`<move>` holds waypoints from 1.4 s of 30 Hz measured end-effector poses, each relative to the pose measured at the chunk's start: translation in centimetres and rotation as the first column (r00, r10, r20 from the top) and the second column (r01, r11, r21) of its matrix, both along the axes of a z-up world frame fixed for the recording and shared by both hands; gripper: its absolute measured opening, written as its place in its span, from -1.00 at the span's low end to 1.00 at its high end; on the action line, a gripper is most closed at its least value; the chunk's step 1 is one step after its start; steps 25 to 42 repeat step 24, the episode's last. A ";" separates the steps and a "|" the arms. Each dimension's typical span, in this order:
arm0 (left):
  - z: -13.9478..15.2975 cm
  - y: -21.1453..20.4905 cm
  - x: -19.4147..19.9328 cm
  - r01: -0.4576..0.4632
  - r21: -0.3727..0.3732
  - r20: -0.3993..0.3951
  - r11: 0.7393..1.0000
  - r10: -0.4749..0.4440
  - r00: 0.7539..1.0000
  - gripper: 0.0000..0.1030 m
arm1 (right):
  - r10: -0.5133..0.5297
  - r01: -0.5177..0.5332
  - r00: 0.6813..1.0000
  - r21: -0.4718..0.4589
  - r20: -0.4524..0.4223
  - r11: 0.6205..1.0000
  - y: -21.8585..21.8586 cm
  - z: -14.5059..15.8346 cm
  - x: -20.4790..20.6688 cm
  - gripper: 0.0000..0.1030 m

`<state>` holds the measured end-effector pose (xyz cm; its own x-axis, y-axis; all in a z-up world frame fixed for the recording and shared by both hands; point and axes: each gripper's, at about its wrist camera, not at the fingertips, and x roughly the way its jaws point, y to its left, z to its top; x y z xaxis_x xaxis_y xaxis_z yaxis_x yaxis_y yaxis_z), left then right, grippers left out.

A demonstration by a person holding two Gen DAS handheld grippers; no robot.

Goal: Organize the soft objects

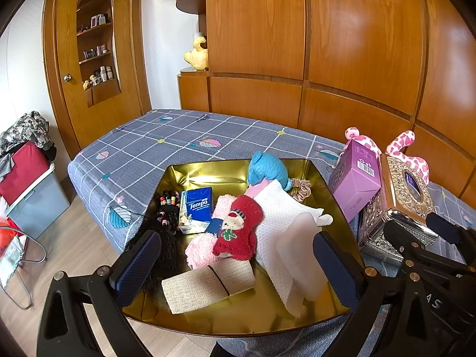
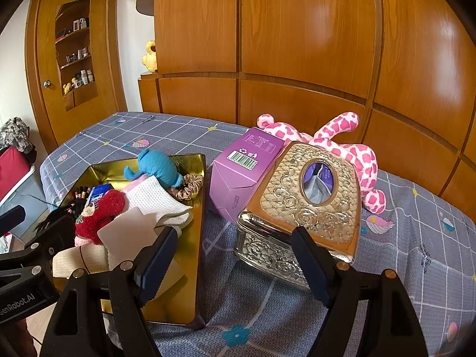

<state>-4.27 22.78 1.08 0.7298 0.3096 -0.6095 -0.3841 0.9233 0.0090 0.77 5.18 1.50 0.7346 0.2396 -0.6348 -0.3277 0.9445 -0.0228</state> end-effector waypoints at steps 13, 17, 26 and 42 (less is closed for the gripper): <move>0.0 0.1 0.1 0.006 -0.005 -0.002 1.000 -0.006 1.000 0.99 | 0.000 0.000 1.000 -0.002 -0.002 1.000 0.1 0.0 0.1 0.55; 0.0 0.2 0.0 0.010 -0.009 0.007 1.000 -0.010 1.000 0.99 | -0.001 0.001 1.000 -0.001 -0.002 1.000 0.0 0.0 0.1 0.55; 0.0 0.1 0.0 0.027 -0.015 0.010 1.000 -0.026 1.000 0.95 | -0.007 0.007 1.000 0.003 0.000 1.000 -0.1 0.0 0.1 0.55; 0.0 0.1 0.0 0.027 -0.015 0.010 1.000 -0.026 1.000 0.95 | -0.007 0.007 1.000 0.003 0.000 1.000 -0.1 0.0 0.1 0.55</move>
